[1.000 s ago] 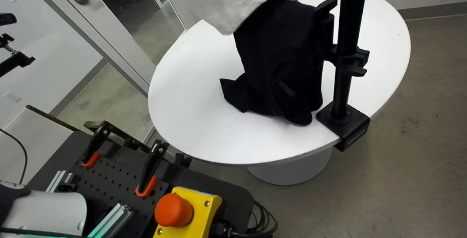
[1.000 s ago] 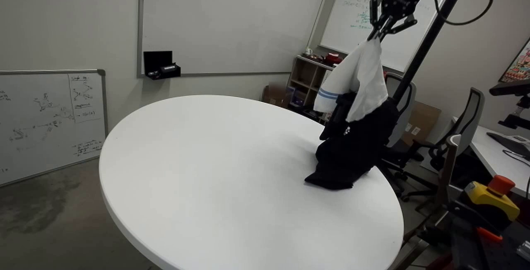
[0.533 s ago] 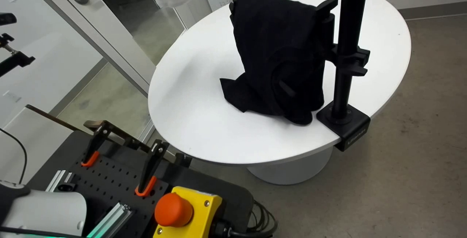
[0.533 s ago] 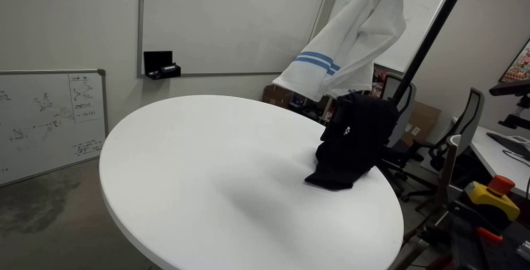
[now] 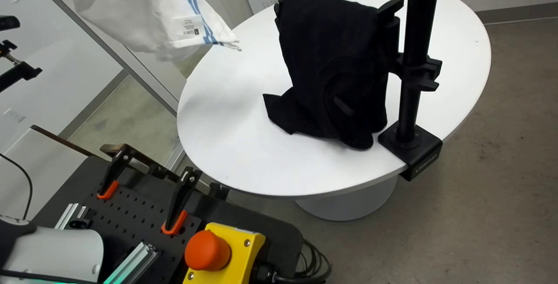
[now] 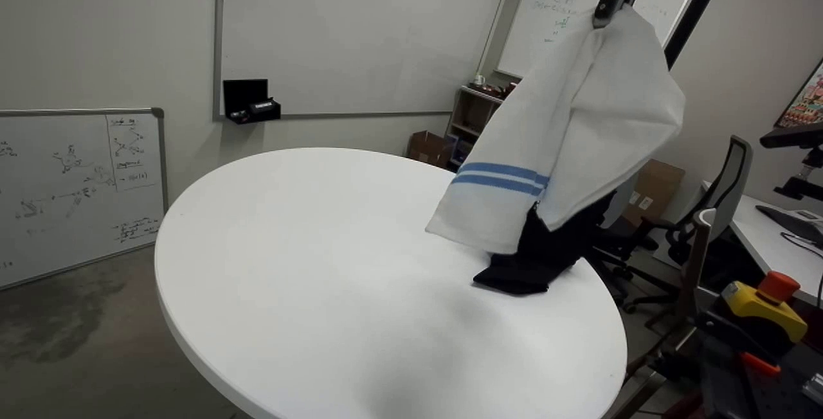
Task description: Remove the white towel from the black stand and put it on the table
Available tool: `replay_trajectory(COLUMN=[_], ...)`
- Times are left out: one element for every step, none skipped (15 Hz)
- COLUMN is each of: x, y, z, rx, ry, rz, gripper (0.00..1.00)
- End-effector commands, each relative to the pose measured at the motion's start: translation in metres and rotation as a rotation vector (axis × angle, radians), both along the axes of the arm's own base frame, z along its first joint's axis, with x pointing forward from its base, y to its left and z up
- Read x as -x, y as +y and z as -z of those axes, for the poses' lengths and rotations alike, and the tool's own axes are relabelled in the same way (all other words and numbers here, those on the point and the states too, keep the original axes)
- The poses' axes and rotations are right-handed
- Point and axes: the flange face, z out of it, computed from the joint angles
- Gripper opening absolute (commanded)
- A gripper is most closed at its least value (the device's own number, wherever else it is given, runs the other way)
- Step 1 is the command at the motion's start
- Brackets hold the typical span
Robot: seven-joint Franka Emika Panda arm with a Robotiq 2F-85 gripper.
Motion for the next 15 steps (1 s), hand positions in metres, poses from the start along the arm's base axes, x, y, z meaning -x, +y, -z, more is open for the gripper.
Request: replay_trajectory(x=[0.0,-0.003,-0.001,0.004,0.007,0.009,0.01,0.012,0.013,0.015,0.016,0.019,0.024,0.03,0.015], y=[0.024,0.032,0.036,0.038,0.039,0.04,0.04,0.04,0.04,0.039,0.038,0.038,0.036,0.035,0.017], z=[0.027,0.033,0.04,0.048,0.055,0.06,0.065,0.07,0.074,0.077,0.08,0.083,0.088,0.091,0.088], rx=[0.018,0.019,0.028,0.038,0.042,0.049,0.055,0.058,0.061,0.063,0.065,0.069,0.078,0.081,0.101], ry=[0.028,-0.015,-0.033,-0.061,-0.08,-0.097,-0.113,-0.122,-0.128,-0.13,-0.129,-0.113,-0.052,0.013,0.092], rz=[-0.094,-0.124,-0.141,-0.15,-0.153,-0.155,-0.155,-0.151,-0.147,-0.139,-0.131,-0.123,-0.107,-0.099,-0.068], gripper=[0.02,0.02,0.02,0.33,0.34,0.39,0.48,0.54,0.6,0.69,0.75,0.83,0.9,0.98,1.0])
